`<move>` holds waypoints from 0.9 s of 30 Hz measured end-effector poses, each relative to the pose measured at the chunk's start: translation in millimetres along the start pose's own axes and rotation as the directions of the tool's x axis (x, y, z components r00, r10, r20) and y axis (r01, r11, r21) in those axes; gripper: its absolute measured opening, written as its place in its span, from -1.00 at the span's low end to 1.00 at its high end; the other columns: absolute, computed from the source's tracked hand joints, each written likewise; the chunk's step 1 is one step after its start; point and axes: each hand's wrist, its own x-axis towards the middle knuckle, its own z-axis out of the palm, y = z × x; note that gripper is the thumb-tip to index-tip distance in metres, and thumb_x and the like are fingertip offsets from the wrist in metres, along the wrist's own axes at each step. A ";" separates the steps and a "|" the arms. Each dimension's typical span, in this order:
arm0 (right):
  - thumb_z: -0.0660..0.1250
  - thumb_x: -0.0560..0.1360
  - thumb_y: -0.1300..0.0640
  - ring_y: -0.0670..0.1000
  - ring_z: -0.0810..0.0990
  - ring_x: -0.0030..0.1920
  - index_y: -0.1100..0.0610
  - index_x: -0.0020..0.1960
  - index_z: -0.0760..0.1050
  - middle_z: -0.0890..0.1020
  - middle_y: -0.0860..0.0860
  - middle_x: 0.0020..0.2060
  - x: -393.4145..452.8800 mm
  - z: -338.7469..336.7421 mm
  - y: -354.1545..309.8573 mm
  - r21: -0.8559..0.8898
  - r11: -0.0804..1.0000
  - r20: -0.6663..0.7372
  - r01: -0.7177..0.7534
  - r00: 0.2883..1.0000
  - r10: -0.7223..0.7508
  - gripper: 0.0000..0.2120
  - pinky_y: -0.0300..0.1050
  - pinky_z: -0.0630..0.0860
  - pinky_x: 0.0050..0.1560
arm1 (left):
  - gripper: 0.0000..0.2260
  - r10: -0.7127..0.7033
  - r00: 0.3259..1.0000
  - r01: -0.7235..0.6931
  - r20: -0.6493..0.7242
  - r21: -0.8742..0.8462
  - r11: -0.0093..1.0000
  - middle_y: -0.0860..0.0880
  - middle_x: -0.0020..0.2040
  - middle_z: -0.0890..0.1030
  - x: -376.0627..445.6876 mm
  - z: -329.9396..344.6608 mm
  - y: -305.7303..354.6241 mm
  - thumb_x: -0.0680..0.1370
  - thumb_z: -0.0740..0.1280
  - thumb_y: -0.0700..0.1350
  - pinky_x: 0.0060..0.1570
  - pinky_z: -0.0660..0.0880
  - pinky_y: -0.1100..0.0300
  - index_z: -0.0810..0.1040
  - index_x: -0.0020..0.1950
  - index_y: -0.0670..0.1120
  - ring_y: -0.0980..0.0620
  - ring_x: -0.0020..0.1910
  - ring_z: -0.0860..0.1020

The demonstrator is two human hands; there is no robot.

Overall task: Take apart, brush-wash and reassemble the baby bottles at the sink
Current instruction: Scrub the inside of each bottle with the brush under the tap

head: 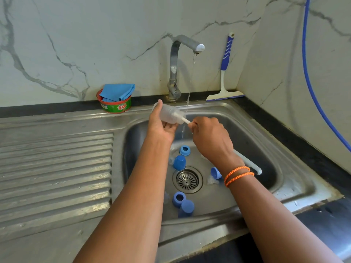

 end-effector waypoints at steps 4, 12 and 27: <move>0.21 0.72 -0.06 0.11 0.54 -0.22 0.05 0.00 0.56 0.57 0.07 -0.15 7.5 3.1 9.5 -0.016 0.997 0.083 -0.072 0.994 0.073 -0.75 0.01 0.43 -0.22 | -0.59 -0.014 1.000 0.014 0.021 -0.015 1.000 -0.25 0.23 0.54 4.3 -4.9 1.4 0.53 0.55 -0.05 0.19 0.57 -0.37 0.48 0.25 -0.14 -0.28 0.20 0.59; 0.33 0.69 0.04 0.07 0.54 -0.31 0.01 -0.06 0.69 0.61 -0.01 -0.31 10.4 -8.1 18.6 0.248 0.969 0.163 0.018 0.985 -0.060 -0.79 0.02 0.46 -0.31 | -0.53 -0.098 0.988 0.105 0.121 -0.054 0.993 -0.25 0.29 0.58 10.7 -7.7 13.8 0.62 0.42 0.01 0.33 0.49 -0.31 0.42 0.42 -0.19 -0.25 0.22 0.62; 0.31 0.69 0.02 0.10 0.59 -0.24 0.04 0.02 0.67 0.60 0.03 -0.24 9.8 -15.0 19.1 0.123 0.992 0.164 -0.015 0.986 -0.006 -0.80 0.05 0.55 -0.21 | -0.52 -0.066 0.985 0.071 0.157 -0.022 0.997 -0.30 0.39 0.43 6.2 -4.5 1.6 0.71 0.23 0.03 0.32 0.46 -0.37 0.26 0.58 -0.13 -0.34 0.32 0.50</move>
